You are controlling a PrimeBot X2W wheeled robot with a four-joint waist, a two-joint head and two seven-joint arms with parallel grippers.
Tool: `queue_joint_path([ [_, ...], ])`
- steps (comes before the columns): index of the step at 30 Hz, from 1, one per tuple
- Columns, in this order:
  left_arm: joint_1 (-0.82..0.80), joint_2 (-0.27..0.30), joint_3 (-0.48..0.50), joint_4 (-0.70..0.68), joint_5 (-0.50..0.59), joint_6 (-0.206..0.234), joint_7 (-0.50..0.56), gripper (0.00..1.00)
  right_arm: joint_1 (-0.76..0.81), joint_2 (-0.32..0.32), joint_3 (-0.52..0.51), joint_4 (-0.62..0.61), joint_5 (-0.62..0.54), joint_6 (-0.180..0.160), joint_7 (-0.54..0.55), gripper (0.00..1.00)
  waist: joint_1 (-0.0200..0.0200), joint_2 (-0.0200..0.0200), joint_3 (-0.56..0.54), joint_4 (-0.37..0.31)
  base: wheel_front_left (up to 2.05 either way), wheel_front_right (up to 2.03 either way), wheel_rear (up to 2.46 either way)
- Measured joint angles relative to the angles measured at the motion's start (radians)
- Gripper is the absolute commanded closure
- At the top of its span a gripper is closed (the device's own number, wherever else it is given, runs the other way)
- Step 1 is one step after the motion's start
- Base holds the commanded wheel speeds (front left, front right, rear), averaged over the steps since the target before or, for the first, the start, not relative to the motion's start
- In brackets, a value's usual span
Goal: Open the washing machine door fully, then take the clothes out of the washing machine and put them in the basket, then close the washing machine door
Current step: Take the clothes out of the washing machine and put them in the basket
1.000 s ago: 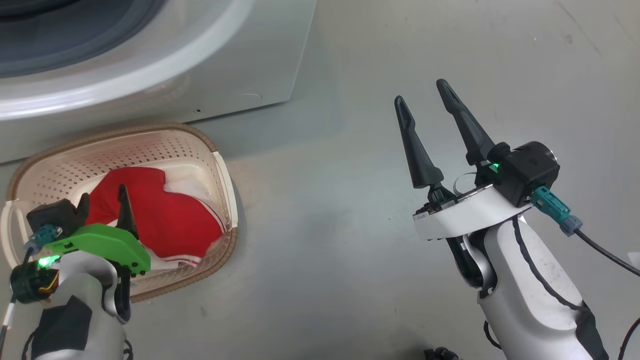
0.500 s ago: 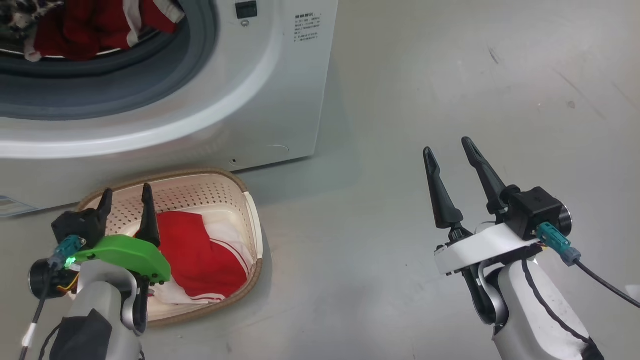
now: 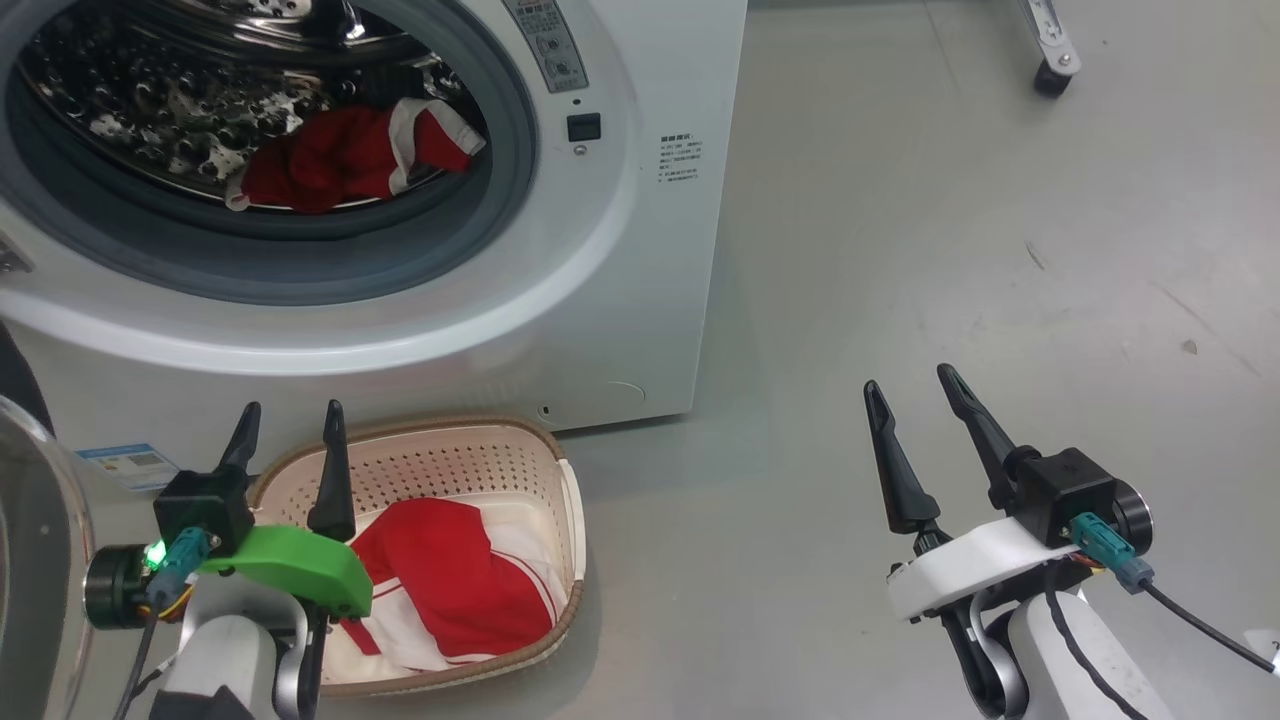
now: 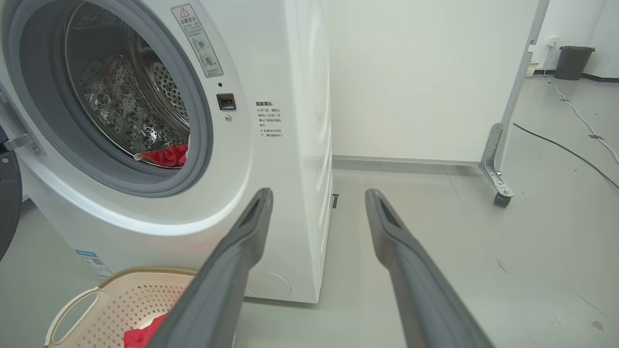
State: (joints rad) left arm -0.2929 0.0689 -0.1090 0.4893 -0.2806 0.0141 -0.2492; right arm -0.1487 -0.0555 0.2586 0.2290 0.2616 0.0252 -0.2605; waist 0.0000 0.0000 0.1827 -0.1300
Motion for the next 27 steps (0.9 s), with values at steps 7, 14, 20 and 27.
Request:
queue_joint_path([
  [7,0.09,-0.007,-0.02,-0.074,0.011,0.021,0.0,0.0,0.031,0.0,-0.006,0.002,-0.002,0.005,0.0,0.0,0.0,0.0,-0.067,0.035,0.0,0.0,0.0],
  [14,0.168,-0.014,-0.032,-0.126,0.011,0.025,0.0,0.0,0.06,0.001,-0.01,0.003,-0.009,0.009,0.0,0.0,0.0,0.0,-0.114,0.054,0.0,0.0,0.0],
  [20,0.221,-0.015,-0.04,-0.166,0.011,0.035,0.0,0.0,0.089,0.002,-0.017,0.005,-0.009,0.009,0.0,0.0,0.0,0.0,-0.141,0.057,0.0,0.0,0.0],
  [27,0.276,-0.015,-0.048,-0.216,0.01,0.051,0.002,0.0,0.11,0.003,-0.026,0.005,-0.011,0.009,0.0,0.0,0.0,0.0,-0.165,0.055,0.0,0.0,0.0],
])
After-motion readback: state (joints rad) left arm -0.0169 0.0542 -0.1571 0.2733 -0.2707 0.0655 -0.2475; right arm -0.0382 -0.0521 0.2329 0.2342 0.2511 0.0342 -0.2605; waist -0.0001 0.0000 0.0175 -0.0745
